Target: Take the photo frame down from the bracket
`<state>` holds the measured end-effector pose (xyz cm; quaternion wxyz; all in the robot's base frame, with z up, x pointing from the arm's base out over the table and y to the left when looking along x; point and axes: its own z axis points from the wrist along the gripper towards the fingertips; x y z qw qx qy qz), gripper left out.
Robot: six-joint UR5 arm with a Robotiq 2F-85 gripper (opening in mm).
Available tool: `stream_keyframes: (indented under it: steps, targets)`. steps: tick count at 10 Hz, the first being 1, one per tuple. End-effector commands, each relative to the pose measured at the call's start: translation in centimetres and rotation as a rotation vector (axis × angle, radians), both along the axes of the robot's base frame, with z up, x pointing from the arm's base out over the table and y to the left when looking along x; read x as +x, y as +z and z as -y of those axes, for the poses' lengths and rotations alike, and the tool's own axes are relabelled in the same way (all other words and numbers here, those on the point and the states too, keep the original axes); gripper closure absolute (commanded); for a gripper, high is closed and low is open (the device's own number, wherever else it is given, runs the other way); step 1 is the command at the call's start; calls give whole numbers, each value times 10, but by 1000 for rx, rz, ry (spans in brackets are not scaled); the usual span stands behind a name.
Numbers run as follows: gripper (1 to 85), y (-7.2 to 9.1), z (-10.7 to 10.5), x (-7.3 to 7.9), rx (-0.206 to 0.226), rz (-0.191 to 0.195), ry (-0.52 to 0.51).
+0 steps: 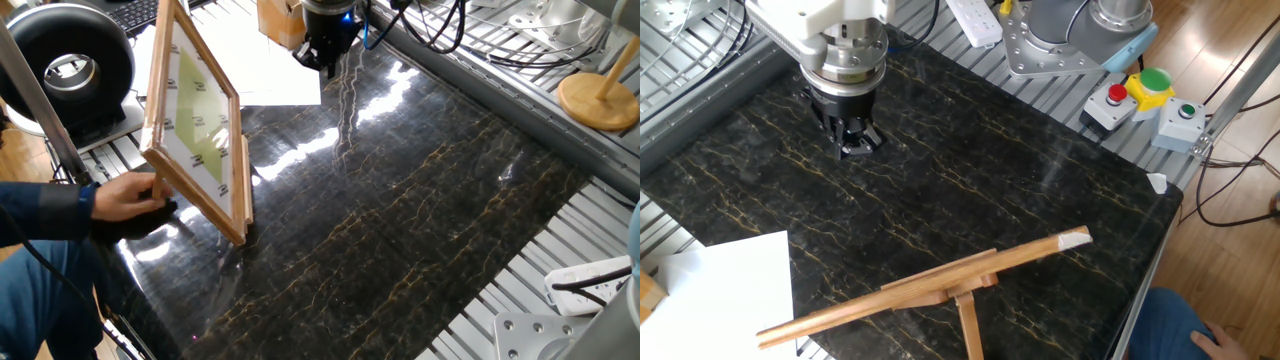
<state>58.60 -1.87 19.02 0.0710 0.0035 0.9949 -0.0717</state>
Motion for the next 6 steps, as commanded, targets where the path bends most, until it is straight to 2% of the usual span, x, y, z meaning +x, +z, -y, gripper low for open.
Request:
stream_keyframes:
  steps: [1, 6]
  targets:
    - [847, 0, -2, 1, 10, 3, 6]
    - [847, 0, 0, 2, 4, 8, 19]
